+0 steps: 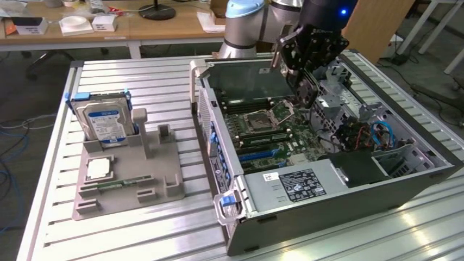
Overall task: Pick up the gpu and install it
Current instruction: 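Pick up the gpu and move the gpu toward the slot, then insert the gpu into the slot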
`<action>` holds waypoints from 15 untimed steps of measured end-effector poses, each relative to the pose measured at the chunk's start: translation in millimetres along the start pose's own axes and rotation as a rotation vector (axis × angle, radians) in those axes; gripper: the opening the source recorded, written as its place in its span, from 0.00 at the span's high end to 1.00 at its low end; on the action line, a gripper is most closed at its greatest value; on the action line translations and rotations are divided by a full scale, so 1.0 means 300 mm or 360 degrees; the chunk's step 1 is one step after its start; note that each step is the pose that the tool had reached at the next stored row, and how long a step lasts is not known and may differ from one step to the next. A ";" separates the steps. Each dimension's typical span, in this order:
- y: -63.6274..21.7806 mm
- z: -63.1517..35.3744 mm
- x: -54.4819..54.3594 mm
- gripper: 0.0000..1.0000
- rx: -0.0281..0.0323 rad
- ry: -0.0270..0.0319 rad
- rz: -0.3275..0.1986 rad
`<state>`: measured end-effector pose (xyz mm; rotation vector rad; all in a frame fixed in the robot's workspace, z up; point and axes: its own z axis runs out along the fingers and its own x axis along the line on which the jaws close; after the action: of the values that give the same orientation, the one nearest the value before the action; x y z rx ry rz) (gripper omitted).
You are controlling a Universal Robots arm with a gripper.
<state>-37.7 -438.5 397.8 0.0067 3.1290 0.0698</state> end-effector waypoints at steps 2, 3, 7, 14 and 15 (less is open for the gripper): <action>0.000 0.002 -0.010 0.73 0.00000 0.00000 -0.0001; 0.000 0.002 -0.011 0.73 0.00002 0.00002 -0.0001; 0.000 0.002 -0.011 0.73 0.00001 0.00001 -0.0001; 0.000 0.002 -0.011 0.73 0.00001 0.00001 -0.0001; 0.000 0.002 -0.012 0.73 0.00002 0.00009 -0.0001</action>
<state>-34.0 -438.5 397.1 0.0055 3.1295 0.0697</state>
